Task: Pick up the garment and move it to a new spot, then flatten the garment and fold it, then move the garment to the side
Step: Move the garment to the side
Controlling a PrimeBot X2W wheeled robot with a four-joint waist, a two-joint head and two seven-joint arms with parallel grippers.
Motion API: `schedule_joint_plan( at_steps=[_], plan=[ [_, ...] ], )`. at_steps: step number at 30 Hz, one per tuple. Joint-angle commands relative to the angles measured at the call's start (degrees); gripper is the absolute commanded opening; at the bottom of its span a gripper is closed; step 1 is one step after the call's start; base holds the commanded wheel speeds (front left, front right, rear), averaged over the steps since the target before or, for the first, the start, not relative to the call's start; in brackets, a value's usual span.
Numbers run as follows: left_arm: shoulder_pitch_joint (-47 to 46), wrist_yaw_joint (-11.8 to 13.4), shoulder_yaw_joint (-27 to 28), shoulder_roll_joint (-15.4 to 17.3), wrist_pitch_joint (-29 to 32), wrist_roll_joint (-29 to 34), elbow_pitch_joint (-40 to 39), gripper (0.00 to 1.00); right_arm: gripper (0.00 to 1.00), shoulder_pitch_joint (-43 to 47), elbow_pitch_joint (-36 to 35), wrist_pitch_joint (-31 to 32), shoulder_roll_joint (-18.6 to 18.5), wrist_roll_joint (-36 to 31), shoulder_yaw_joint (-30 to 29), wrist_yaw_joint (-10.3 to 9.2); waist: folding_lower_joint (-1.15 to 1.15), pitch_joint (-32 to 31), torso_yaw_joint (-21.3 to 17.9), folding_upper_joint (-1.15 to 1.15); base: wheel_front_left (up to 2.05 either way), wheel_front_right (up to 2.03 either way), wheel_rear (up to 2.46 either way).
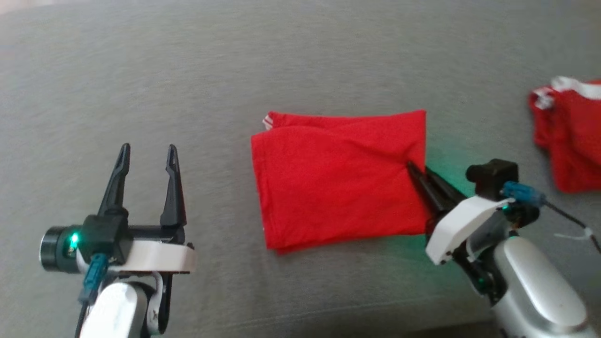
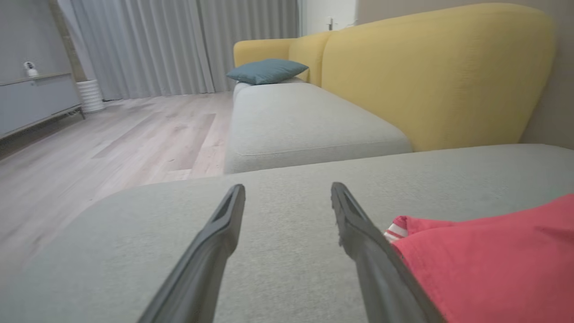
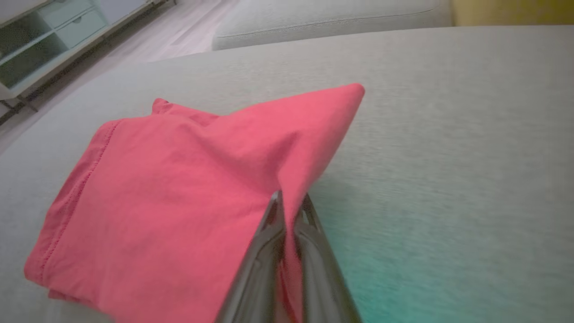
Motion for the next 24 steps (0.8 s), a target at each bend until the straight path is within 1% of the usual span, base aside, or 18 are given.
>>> schedule_joint_plan(
  at_steps=[1, 7, 12, 17, 24],
  plan=[
    [-2.09, -0.10, 2.34, 1.10, -0.68, 0.82, -2.20, 1.00, 0.00, -0.28, -2.28, -0.51, -1.23, -0.41, 0.48, 0.19, 0.00, 1.09, -4.58, 0.00, 0.00, 0.00, 0.00],
    [-3.53, -1.20, 1.84, 1.99, -0.69, 1.72, -2.21, 1.00, 0.00, -1.99, -4.28, -0.60, -6.10, -1.50, -1.82, 0.19, 0.00, 2.71, -11.75, 0.00, 0.00, 0.00, 0.00],
    [-5.49, -2.47, 0.97, 2.99, -0.48, 2.24, -1.78, 1.00, 0.00, -3.67, -4.70, -1.30, -10.15, -2.62, -5.49, 0.19, 0.00, 4.10, -15.50, 0.00, 0.00, 0.00, 0.00],
    [-7.53, -3.44, 0.05, 4.11, 0.61, 3.15, -2.06, 1.00, 0.00, -7.34, -2.41, -4.48, -12.68, -3.49, -9.93, 0.19, 0.00, 5.91, -17.54, 0.00, 0.00, 0.00, 0.00],
    [-11.25, -4.66, -1.75, 4.38, 1.47, 4.24, -2.57, 1.00, 0.00, -12.63, 1.66, -7.93, -15.64, -6.02, -15.04, 0.19, 0.00, 8.68, -17.52, 0.00, 0.00, 0.00, 0.00]
  ],
)
